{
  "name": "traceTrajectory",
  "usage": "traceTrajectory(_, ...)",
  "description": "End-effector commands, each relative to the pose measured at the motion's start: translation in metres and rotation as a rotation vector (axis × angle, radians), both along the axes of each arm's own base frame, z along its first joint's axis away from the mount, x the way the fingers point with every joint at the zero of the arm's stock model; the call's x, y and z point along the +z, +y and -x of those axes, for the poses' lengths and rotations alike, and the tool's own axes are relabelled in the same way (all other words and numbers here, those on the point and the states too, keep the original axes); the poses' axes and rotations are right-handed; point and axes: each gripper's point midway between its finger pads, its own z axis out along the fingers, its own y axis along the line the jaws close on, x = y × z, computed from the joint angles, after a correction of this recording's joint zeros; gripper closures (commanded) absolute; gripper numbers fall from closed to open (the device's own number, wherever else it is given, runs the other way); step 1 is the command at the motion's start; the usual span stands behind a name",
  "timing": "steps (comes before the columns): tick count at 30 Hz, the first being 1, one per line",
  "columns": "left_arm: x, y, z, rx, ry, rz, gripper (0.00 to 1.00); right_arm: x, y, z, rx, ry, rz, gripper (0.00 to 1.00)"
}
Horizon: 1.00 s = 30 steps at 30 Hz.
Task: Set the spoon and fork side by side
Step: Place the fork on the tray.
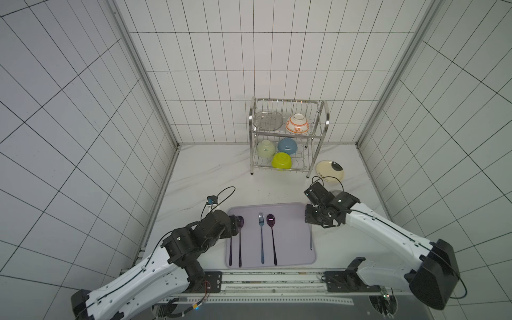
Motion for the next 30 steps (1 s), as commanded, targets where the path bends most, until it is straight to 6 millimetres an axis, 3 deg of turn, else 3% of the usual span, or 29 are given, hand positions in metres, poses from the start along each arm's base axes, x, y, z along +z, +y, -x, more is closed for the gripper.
traceTrajectory(1, 0.015, 0.008, 0.000, 0.029, -0.035, 0.022, 0.14, -0.008, -0.003, 0.009, 0.023, 0.012, 0.190, 1.00)
traceTrajectory(8, 0.026, 0.016, 0.003, 0.052, -0.067, 0.062, 0.14, -0.033, 0.040, 0.007, 0.057, 0.058, 0.283, 1.00)
traceTrajectory(14, 0.028, 0.015, 0.005, 0.042, -0.073, 0.074, 0.14, -0.053, 0.054, 0.007, 0.078, 0.095, 0.370, 1.00)
traceTrajectory(22, 0.027, 0.012, 0.006, 0.030, -0.074, 0.087, 0.14, -0.065, 0.044, 0.008, 0.090, 0.093, 0.499, 1.00)
traceTrajectory(30, 0.025, 0.011, 0.006, 0.024, -0.069, 0.085, 0.14, -0.076, 0.038, 0.017, 0.099, 0.121, 0.521, 1.00)
